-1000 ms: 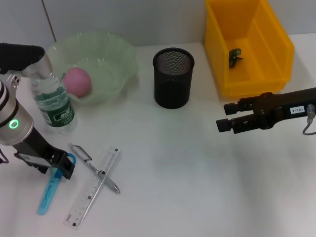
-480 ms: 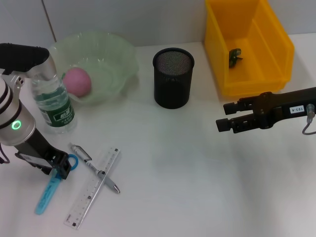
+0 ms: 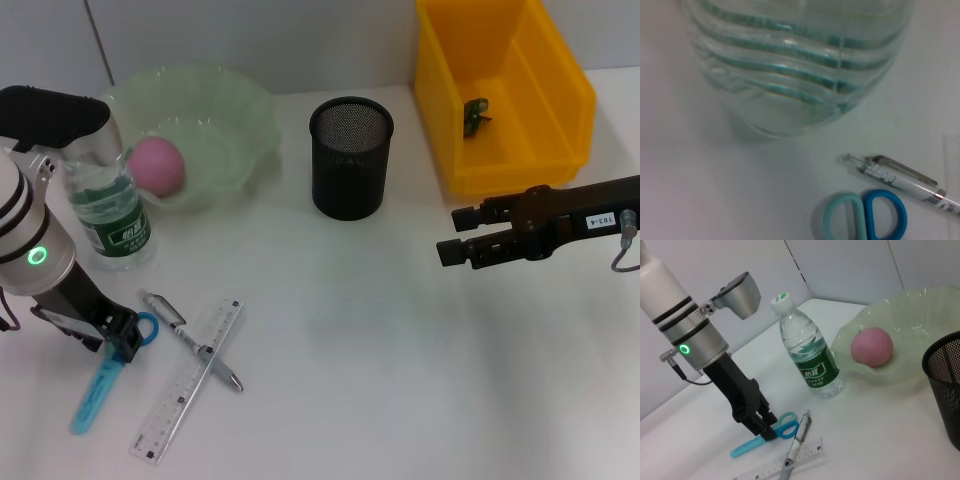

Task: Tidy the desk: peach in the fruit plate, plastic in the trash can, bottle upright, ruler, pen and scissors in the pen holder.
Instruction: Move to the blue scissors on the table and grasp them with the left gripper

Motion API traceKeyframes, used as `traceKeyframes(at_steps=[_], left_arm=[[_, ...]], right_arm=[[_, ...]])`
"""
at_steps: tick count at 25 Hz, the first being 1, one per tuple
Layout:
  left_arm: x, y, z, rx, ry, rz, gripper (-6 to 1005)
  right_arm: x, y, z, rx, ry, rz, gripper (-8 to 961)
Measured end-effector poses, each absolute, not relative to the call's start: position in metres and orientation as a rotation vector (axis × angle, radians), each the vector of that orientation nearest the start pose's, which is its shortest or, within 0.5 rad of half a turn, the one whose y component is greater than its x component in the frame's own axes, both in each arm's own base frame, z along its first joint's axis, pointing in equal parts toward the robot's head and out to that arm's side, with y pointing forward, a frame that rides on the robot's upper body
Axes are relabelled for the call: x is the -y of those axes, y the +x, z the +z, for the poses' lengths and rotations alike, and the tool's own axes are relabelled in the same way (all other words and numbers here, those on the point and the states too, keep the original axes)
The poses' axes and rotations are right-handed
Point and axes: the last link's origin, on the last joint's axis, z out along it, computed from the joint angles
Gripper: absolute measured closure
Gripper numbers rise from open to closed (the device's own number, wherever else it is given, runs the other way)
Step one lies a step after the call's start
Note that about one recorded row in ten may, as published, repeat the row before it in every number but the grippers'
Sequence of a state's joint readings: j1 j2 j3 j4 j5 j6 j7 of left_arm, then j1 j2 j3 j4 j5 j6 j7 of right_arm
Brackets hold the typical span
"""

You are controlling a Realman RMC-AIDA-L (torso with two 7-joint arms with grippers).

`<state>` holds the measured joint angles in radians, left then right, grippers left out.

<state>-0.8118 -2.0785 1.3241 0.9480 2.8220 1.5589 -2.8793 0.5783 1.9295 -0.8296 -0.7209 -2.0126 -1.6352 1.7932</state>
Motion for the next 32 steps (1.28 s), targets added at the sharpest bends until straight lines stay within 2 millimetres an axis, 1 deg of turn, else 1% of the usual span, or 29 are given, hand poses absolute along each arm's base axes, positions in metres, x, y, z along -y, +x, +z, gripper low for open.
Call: traceKeyframes(at_steps=[28, 32], left_arm=[[-0.3705, -0.2199, -0.0182, 1.397, -2.232, 0.806, 620], [-0.3704, -0.2201, -0.0184, 1.395, -2.232, 0.807, 671]], right_arm=[[-0.3488, 0.2563, 0.0483, -0.962, -2.807, 0.51, 128], [-0.3488, 0.2563, 0.0485, -0.962, -2.806, 0.511, 128]])
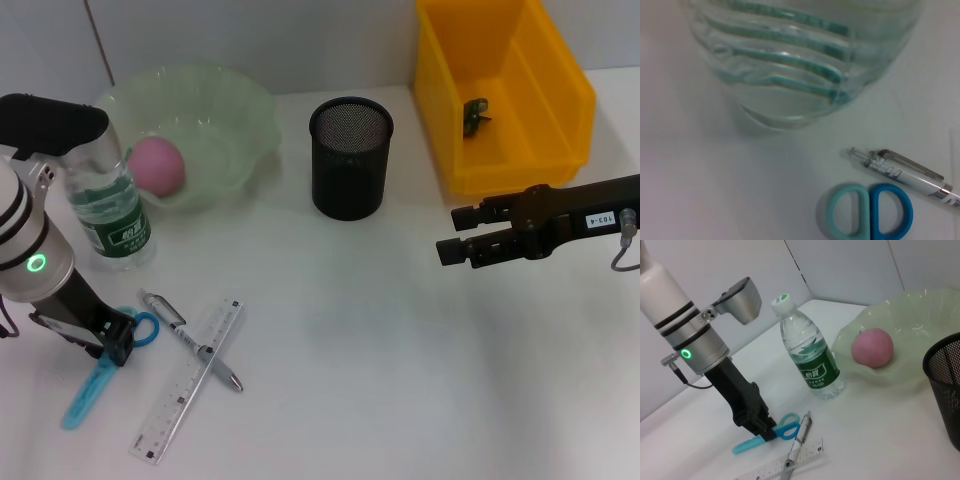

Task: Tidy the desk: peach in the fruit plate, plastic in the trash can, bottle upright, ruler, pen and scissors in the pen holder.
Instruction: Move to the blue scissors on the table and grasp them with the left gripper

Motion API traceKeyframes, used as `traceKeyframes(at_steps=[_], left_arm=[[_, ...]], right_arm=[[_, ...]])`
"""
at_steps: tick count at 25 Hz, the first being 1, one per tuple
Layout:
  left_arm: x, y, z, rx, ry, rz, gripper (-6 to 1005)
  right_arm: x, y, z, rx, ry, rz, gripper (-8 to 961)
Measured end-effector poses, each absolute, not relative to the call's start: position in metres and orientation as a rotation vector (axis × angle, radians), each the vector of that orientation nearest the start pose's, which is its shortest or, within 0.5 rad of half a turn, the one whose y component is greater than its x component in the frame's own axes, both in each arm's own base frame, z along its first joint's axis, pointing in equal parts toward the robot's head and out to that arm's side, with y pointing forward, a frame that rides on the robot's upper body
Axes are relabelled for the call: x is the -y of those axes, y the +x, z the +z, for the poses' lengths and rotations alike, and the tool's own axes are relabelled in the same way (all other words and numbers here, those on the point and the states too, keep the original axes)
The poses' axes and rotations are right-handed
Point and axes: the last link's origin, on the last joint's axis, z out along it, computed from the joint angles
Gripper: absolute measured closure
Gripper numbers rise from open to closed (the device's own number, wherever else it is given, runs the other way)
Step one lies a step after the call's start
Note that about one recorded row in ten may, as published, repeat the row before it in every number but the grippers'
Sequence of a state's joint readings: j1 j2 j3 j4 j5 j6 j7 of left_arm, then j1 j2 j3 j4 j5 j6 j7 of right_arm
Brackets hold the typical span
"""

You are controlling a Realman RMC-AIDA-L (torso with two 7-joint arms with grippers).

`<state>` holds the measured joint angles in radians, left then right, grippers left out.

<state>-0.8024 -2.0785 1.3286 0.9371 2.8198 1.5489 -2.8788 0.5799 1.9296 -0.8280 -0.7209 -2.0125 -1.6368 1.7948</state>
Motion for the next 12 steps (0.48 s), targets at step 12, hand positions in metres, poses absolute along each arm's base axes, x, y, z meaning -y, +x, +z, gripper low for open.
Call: traceKeyframes(at_steps=[12], left_arm=[[-0.365, -0.2, 0.009, 1.376, -2.307, 0.632, 775]], right_arm=[[-0.349, 0.257, 0.051, -0.962, -2.8, 0.513, 129]])
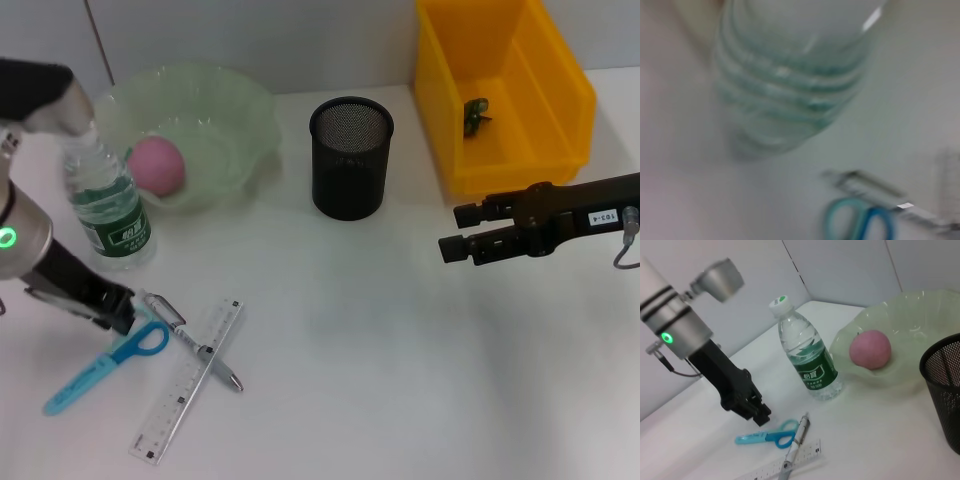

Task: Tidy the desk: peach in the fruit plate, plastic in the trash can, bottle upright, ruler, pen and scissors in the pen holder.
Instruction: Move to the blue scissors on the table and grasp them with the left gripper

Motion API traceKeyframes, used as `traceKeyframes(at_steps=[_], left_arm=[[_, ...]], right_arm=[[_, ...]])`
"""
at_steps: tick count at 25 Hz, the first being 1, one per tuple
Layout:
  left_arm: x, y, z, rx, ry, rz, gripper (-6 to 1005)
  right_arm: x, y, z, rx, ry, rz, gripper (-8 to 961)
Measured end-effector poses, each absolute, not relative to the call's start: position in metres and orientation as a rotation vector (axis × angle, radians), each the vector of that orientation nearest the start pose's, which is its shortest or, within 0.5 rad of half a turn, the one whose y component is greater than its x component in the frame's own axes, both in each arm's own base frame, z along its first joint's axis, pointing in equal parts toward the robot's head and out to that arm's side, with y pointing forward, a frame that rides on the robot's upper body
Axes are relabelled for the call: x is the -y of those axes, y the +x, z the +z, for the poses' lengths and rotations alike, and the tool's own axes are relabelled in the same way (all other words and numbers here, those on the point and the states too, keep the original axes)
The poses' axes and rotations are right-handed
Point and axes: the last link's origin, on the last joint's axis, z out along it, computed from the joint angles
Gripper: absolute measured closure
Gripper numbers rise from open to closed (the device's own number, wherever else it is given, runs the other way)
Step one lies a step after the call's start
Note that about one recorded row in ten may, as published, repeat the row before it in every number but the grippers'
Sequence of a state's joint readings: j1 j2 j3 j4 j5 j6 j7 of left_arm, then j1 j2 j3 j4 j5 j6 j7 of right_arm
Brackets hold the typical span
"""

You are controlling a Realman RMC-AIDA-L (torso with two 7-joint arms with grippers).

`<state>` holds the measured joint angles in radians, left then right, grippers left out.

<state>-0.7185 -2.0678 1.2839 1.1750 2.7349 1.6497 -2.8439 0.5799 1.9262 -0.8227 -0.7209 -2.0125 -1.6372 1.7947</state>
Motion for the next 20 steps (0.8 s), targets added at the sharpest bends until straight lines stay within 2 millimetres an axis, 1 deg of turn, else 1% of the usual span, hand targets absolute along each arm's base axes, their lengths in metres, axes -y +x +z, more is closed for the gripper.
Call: traceKeyframes(at_steps=[3, 5, 6, 10, 11, 15, 19, 20], left_arm=[[-0.363, -0.188, 0.021, 1.365, -2.373, 0.515, 785], [-0.362, -0.185, 0.024, 1.361, -2.389, 0.486, 791], [-0.36, -0.182, 0.027, 1.35, -2.403, 0.472, 813], [-0.36, -0.182, 0.027, 1.35, -2.403, 0.472, 901], [-0.36, -0.187, 0.029, 1.325, -2.389, 0.513, 923], [-0.36, -0.189, 0.029, 1.266, -2.412, 0.522, 912], [-0.361, -0.195, 0.021, 1.25, -2.415, 0.56, 815], [-0.361, -0.197, 0.015, 1.242, -2.423, 0.595, 788]], right_arm=[[-0.35, 0.257, 0.051, -0.96, -2.799, 0.512, 129], [-0.35, 0.257, 0.051, -0.959, -2.799, 0.512, 129], [-0.35, 0.257, 0.052, -0.959, -2.799, 0.513, 129], [-0.349, 0.256, 0.052, -0.958, -2.8, 0.516, 129], [-0.349, 0.257, 0.052, -0.959, -2.8, 0.518, 129], [-0.35, 0.257, 0.052, -0.96, -2.794, 0.516, 129], [-0.351, 0.257, 0.052, -0.962, -2.792, 0.515, 129], [-0.351, 0.256, 0.052, -0.962, -2.79, 0.515, 129]])
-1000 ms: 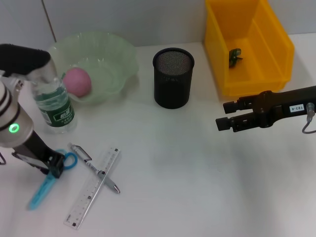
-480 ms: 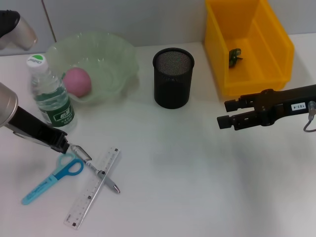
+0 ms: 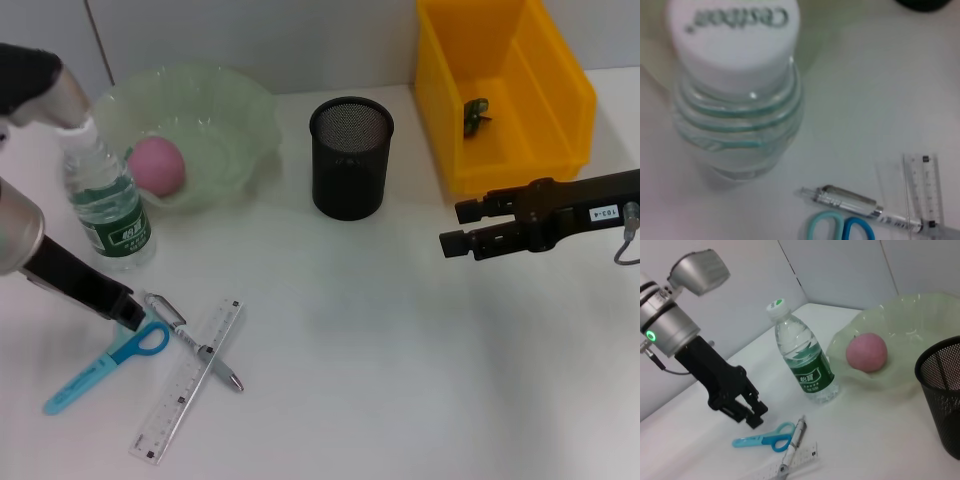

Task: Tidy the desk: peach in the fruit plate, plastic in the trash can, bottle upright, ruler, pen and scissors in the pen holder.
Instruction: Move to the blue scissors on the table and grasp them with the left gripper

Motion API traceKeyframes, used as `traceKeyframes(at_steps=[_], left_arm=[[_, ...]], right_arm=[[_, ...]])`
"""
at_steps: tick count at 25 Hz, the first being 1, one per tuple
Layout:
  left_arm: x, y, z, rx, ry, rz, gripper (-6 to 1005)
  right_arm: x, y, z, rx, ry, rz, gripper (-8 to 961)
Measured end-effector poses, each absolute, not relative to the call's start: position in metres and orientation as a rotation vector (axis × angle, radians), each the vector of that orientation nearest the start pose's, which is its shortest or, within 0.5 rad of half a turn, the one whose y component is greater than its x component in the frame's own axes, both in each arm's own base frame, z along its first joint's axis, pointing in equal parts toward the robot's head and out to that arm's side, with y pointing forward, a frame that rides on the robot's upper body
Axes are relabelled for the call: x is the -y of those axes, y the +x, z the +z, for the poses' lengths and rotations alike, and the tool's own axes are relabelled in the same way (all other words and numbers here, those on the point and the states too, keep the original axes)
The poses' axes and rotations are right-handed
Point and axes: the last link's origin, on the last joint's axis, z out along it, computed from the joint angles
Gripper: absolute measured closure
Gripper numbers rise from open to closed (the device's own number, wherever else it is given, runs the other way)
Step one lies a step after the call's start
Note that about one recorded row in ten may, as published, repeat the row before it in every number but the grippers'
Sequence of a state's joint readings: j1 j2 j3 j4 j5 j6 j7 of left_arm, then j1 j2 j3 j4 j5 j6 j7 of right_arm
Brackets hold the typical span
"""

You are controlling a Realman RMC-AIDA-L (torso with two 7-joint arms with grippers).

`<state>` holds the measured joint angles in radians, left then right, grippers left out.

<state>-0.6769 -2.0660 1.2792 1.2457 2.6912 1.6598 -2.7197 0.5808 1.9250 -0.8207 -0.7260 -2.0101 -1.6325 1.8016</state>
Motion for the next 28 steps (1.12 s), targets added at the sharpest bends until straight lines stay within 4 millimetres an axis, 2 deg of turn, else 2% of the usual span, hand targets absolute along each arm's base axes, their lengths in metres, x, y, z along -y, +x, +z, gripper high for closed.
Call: traceKeyframes(at_steps=[7, 13, 19, 28], left_arm=[[-0.36, -0.203, 0.005, 1.218, -2.42, 0.672, 597], [-0.361, -0.209, 0.0, 1.201, -2.398, 0.736, 361], [-0.36, -0.211, -0.004, 1.167, -2.397, 0.761, 186], [-0.357, -0.218, -0.018, 1.11, -2.439, 0.825, 186]], right_arm=[[-0.355, 0.255, 0.054, -0.96, -2.775, 0.51, 128], [-0.358, 0.255, 0.054, -0.969, -2.762, 0.508, 128], [-0.358, 0.255, 0.054, -0.97, -2.758, 0.506, 129], [-0.357, 0.255, 0.053, -0.964, -2.769, 0.497, 129]])
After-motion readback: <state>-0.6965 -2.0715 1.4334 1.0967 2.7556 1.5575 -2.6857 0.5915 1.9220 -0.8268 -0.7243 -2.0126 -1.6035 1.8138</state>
